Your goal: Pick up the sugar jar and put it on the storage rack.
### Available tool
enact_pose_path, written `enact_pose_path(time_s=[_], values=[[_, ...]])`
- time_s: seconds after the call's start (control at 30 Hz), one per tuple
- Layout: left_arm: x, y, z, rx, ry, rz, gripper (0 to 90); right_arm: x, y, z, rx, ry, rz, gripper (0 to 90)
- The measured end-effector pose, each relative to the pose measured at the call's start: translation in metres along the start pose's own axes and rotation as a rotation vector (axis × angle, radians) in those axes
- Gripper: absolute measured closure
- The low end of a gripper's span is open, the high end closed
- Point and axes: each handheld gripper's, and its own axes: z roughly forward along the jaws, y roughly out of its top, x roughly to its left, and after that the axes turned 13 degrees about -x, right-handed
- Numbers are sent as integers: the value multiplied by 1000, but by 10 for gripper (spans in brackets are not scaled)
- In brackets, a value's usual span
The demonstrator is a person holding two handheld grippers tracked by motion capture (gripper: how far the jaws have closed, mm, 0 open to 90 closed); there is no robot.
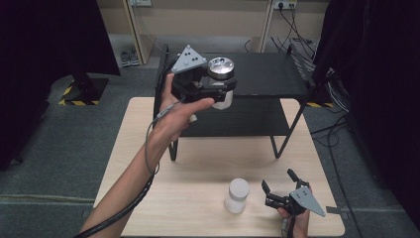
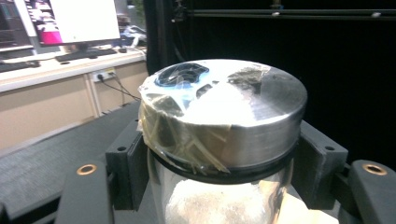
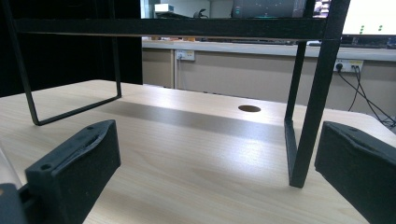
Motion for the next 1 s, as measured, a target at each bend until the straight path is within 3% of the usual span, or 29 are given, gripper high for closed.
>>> enact_pose_path(time_s=[0.67, 1.0], values=[[5, 0, 39, 22, 197, 23, 312, -1, 0, 0, 0, 4, 2, 2], [8, -6, 40, 26, 241, 18, 312, -1, 0, 1, 1, 6, 3, 2]])
